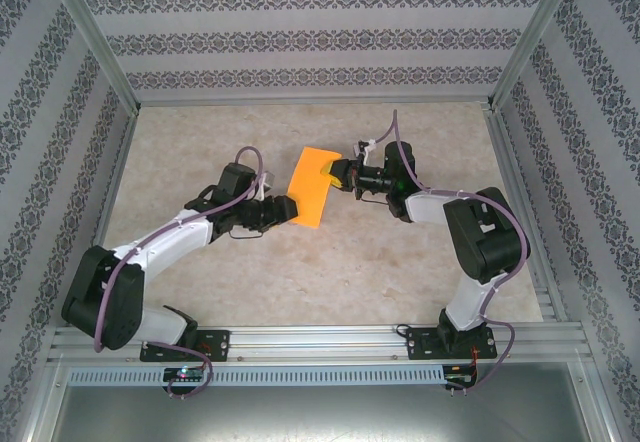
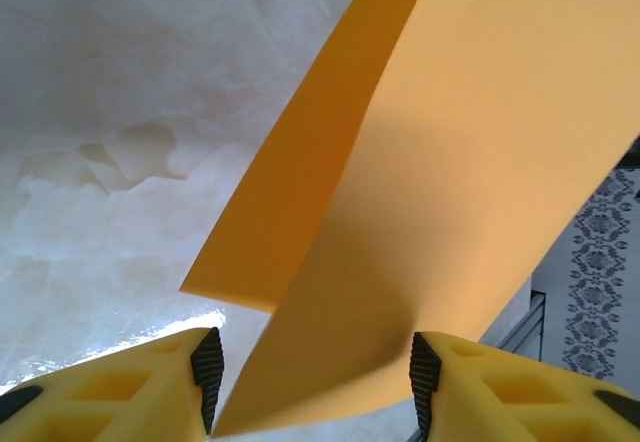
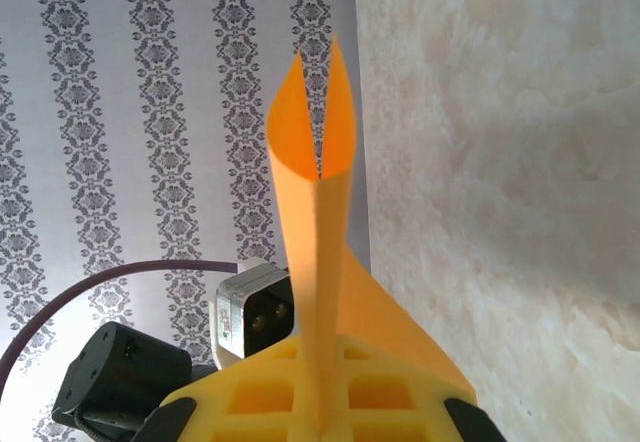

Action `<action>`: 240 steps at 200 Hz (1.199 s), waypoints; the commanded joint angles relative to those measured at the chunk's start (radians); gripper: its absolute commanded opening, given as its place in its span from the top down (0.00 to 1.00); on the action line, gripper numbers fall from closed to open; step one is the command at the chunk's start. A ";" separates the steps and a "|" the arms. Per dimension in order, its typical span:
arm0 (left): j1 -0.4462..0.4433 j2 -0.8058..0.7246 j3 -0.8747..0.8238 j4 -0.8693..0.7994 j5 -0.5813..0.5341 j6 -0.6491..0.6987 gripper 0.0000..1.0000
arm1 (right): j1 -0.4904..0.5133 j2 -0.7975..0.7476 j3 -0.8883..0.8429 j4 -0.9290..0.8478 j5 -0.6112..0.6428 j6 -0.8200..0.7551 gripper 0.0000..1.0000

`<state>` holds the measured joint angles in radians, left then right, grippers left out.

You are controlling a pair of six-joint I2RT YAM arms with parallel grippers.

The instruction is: Fold a paper plane with a square sheet of paper (pick it up from the middle)

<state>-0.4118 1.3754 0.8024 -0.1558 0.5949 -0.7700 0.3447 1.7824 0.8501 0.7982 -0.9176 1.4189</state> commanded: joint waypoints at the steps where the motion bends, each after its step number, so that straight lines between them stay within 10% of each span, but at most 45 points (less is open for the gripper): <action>1: 0.020 -0.041 0.023 0.004 0.012 -0.005 0.51 | 0.007 -0.032 -0.022 0.010 -0.003 -0.022 1.00; 107: 0.017 -0.006 0.109 -0.172 0.012 0.100 1.00 | 0.042 0.049 -0.009 -0.093 -0.009 -0.147 0.99; 240: -0.087 0.317 0.225 -0.183 0.022 0.154 1.00 | 0.067 0.142 0.158 -0.648 0.085 -0.598 0.87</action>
<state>-0.4854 1.6512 0.9939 -0.3328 0.6029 -0.6502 0.4103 1.8961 0.9485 0.3470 -0.8837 0.9901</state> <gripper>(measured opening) 0.062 0.125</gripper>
